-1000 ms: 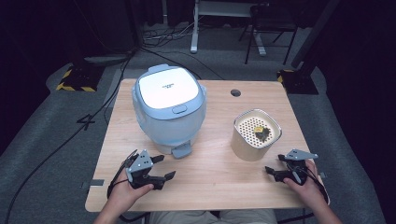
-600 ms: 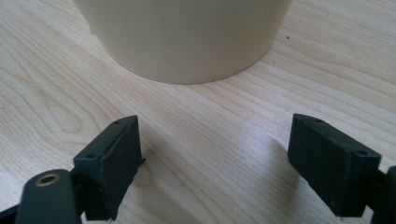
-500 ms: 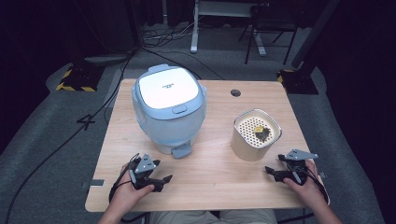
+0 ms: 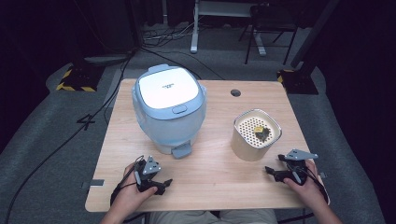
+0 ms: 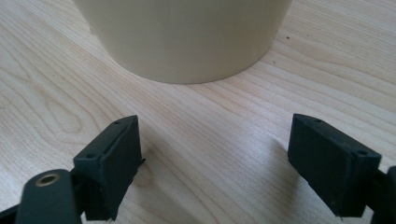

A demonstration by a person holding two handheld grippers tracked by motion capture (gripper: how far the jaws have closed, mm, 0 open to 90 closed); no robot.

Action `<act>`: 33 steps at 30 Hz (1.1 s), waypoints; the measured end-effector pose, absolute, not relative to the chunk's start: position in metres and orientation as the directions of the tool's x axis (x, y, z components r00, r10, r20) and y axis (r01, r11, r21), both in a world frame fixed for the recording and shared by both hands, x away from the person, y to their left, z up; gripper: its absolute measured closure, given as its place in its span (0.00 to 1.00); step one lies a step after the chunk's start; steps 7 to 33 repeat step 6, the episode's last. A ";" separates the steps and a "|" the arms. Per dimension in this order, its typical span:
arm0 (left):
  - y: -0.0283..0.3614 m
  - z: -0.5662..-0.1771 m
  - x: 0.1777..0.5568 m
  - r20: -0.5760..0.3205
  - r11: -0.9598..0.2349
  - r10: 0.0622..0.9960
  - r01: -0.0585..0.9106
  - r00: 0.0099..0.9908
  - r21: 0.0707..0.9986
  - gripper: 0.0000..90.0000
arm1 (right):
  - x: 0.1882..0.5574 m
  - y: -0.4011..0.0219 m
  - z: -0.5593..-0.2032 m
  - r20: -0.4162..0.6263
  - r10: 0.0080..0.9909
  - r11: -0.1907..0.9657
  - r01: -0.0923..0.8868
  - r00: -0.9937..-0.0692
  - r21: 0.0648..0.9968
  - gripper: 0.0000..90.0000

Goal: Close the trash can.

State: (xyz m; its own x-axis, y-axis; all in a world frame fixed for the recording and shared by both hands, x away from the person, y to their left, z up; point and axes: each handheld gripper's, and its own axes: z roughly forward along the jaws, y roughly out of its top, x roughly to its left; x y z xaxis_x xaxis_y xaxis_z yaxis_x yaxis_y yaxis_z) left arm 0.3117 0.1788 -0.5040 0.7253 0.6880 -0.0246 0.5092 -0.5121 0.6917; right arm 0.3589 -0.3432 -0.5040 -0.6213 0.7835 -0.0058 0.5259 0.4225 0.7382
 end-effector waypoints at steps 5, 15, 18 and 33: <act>0.179 -0.504 0.312 -0.024 -0.510 0.692 0.512 0.722 0.691 0.17 | 0.359 -0.343 -0.504 -0.006 0.783 0.423 0.526 -0.621 0.738 0.20; 0.178 -0.504 0.311 -0.024 -0.508 0.695 0.514 0.719 0.691 0.17 | 0.359 -0.343 -0.504 -0.006 0.783 0.423 0.526 -0.622 0.738 0.20; 0.178 -0.504 0.311 -0.024 -0.508 0.695 0.514 0.719 0.691 0.17 | 0.359 -0.343 -0.504 -0.006 0.783 0.423 0.526 -0.622 0.738 0.20; 0.178 -0.504 0.311 -0.024 -0.508 0.695 0.514 0.719 0.691 0.17 | 0.359 -0.343 -0.504 -0.006 0.783 0.423 0.526 -0.622 0.738 0.20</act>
